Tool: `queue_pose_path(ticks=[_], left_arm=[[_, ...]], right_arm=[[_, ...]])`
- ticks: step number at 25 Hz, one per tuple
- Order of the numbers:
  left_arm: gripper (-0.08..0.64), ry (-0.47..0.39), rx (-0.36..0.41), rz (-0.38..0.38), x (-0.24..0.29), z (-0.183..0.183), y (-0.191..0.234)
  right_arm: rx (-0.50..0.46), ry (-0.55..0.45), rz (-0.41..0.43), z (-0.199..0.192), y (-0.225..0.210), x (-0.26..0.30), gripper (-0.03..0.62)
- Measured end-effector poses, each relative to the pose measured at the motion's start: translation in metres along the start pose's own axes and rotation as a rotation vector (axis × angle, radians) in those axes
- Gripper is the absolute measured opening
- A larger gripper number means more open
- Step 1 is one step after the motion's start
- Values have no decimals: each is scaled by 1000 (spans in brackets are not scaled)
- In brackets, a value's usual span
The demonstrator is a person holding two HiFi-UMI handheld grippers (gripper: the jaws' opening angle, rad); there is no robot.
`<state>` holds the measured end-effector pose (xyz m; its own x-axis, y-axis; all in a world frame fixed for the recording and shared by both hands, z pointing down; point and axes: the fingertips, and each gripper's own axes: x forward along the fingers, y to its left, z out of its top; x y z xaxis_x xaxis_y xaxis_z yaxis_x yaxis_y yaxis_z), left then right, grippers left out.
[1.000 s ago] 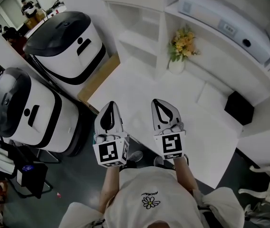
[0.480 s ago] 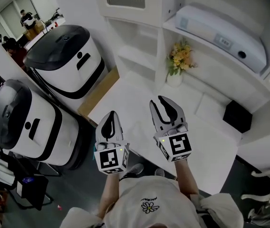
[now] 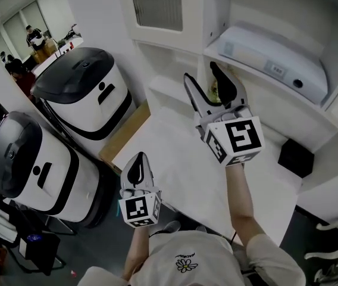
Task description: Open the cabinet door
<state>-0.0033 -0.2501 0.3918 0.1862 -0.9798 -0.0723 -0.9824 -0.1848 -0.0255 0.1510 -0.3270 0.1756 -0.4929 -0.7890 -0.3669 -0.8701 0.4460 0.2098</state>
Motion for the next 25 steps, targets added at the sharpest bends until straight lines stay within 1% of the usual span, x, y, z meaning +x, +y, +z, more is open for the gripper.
queue_pose_path(ticks=[5, 9, 13, 18, 25], left_arm=[[6, 1, -5, 12, 1, -1, 8], [6, 7, -12, 27, 2, -4, 17], [6, 14, -19, 47, 0, -8, 26], [6, 25, -30, 68, -3, -13, 34], [6, 26, -37, 75, -7, -15, 42]], right_arm=[[-45, -37, -66, 40, -35, 48, 242], [-57, -29, -129, 55, -62, 83, 245], [-35, 21, -167, 52, -82, 113, 252], [10, 118, -203, 35, -98, 139, 265], [9, 195, -257, 27, -104, 156, 279]])
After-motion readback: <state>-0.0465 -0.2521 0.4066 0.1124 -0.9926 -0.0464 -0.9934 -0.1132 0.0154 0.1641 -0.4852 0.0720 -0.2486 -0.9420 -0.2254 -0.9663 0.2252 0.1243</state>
